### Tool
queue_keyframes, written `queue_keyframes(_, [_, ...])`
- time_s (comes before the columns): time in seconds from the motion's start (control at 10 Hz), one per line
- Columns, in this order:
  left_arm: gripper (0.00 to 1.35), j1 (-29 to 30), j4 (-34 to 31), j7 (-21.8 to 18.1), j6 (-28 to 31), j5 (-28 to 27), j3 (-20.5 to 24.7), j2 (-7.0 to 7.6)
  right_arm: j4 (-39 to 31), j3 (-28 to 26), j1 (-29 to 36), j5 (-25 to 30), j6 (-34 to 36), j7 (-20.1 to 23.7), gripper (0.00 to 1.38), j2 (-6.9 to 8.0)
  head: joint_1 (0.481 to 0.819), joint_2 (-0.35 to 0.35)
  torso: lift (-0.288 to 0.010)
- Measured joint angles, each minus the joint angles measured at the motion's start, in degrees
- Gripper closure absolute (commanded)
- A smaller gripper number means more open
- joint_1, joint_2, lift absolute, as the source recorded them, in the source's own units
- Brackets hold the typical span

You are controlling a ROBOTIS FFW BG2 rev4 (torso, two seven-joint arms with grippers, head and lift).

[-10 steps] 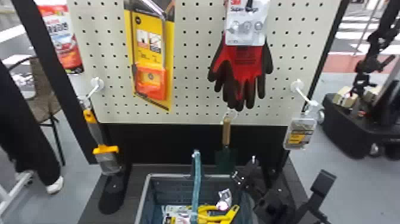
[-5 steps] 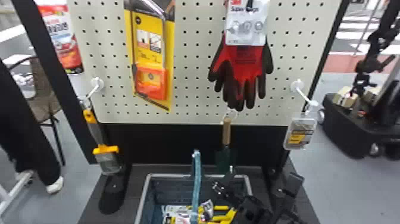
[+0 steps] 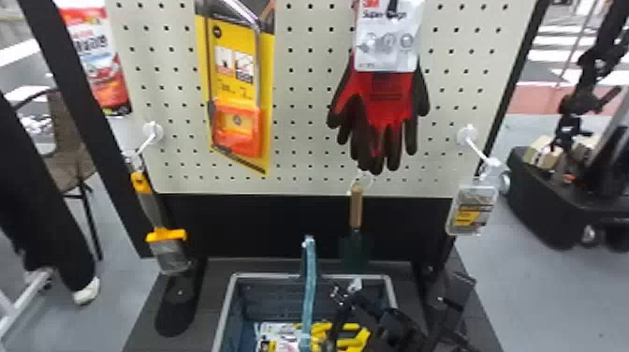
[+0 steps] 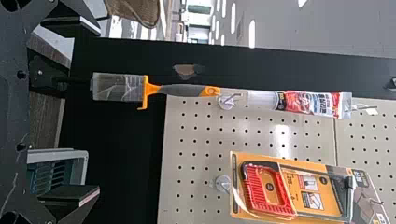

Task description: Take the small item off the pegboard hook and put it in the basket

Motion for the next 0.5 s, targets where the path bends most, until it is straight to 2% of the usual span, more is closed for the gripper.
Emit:
queue_keyframes(0.1, [0.12,0.0,0.1,0.0,0.0,0.0,0.0,0.0,0.0,0.0,0.0,0.1,-0.4,0.0,0.1,-0.02,0.549,0.0,-0.1])
queue_keyframes(0.5, [0.13,0.0,0.1,0.0,0.0,0.0,0.0,0.0,0.0,0.0,-0.2,0.4,-0.7,0.0,0.09,-0.02,0.549,0.0,-0.1])
